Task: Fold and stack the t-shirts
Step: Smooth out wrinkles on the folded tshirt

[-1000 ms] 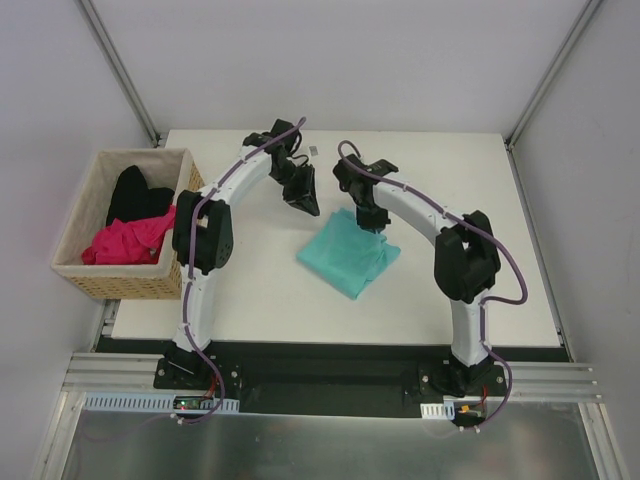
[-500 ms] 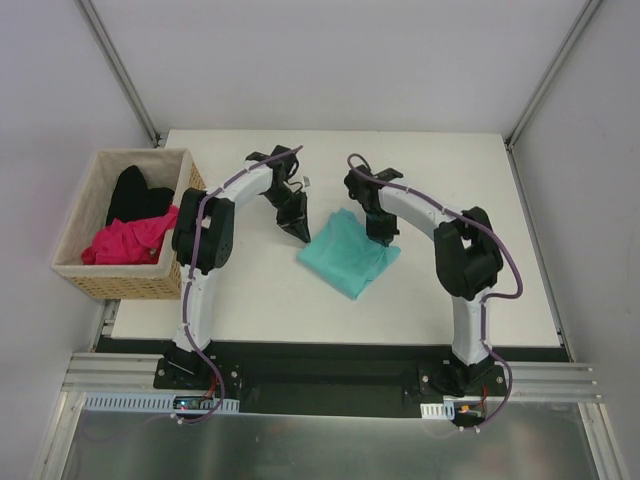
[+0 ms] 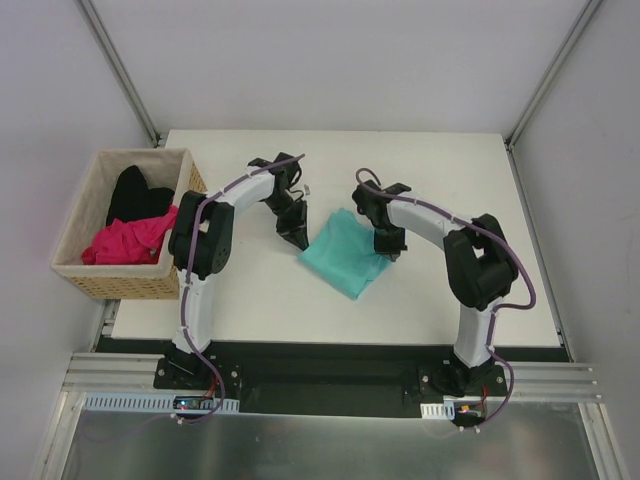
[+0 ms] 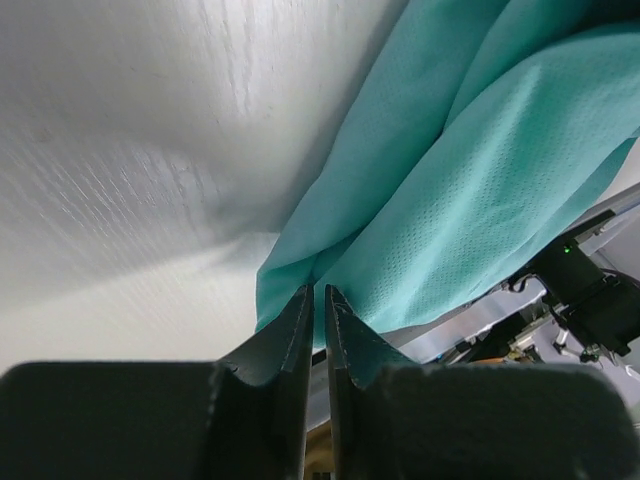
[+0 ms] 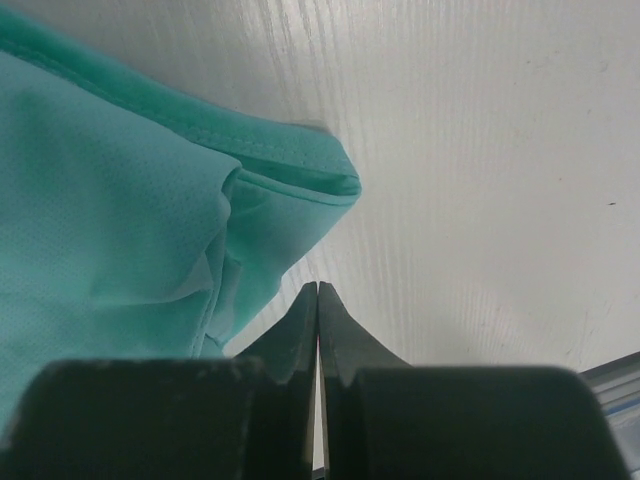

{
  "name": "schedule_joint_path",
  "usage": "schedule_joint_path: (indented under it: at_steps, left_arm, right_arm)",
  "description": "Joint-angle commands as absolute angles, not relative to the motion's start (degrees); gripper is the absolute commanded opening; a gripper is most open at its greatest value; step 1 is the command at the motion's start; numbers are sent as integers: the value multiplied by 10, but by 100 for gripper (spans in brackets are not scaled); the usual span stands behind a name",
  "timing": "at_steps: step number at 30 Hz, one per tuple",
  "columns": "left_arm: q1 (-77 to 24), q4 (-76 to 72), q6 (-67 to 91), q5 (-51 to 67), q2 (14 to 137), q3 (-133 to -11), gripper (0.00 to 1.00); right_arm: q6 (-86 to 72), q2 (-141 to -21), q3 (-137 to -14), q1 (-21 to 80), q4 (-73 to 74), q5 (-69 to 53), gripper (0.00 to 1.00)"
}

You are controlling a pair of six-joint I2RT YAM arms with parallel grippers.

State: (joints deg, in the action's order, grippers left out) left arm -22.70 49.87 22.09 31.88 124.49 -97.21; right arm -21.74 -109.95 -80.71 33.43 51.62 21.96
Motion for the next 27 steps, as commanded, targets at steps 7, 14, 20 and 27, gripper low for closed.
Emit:
schedule_joint_path:
  at_steps: [7, 14, 20, 27]
  left_arm:
    - [-253, 502, 247, 282, 1157, -893, 8]
    - [-271, 491, 265, 268, 1122, -838, 8]
    - [-288, 477, 290, 259, 1092, -789, 8]
    - [-308, 472, 308, 253, 1075, -770, 8]
  right_arm:
    - [-202, -1129, -793, 337, 481, 201, 0]
    - [-158, -1172, -829, 329, 468, 203, 1]
    - [-123, -1208, -880, 326, 462, 202, 1]
    - [-113, -1225, -911, 325, 465, 181, 0]
